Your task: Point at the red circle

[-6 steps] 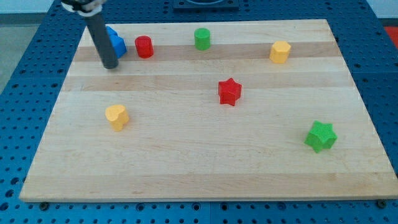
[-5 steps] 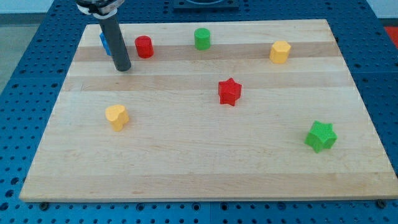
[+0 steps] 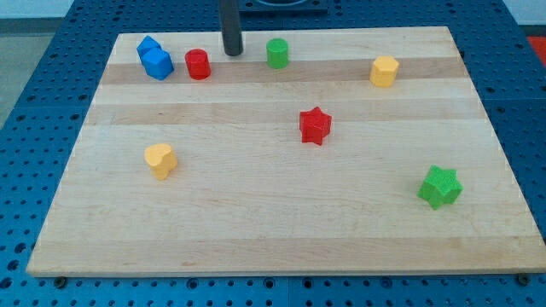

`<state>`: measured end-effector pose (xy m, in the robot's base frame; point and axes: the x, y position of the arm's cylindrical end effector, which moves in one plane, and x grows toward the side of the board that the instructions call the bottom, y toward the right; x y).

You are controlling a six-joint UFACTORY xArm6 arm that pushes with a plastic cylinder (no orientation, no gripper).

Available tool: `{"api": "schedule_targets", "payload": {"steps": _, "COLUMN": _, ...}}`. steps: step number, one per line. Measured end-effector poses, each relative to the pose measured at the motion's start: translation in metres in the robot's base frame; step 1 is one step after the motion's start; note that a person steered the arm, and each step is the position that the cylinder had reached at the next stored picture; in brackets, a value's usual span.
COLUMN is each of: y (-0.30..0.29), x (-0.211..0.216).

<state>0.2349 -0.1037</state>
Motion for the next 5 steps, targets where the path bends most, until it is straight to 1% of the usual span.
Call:
{"api": "schedule_targets", "payload": {"steps": 1, "y": -0.020, "x": 0.000}}
{"api": "schedule_targets", "payload": {"steps": 2, "y": -0.024, "x": 0.000}}
{"api": "schedule_targets", "payload": {"steps": 3, "y": -0.046, "x": 0.000}}
{"api": "schedule_targets", "payload": {"steps": 5, "y": -0.052, "x": 0.000}}
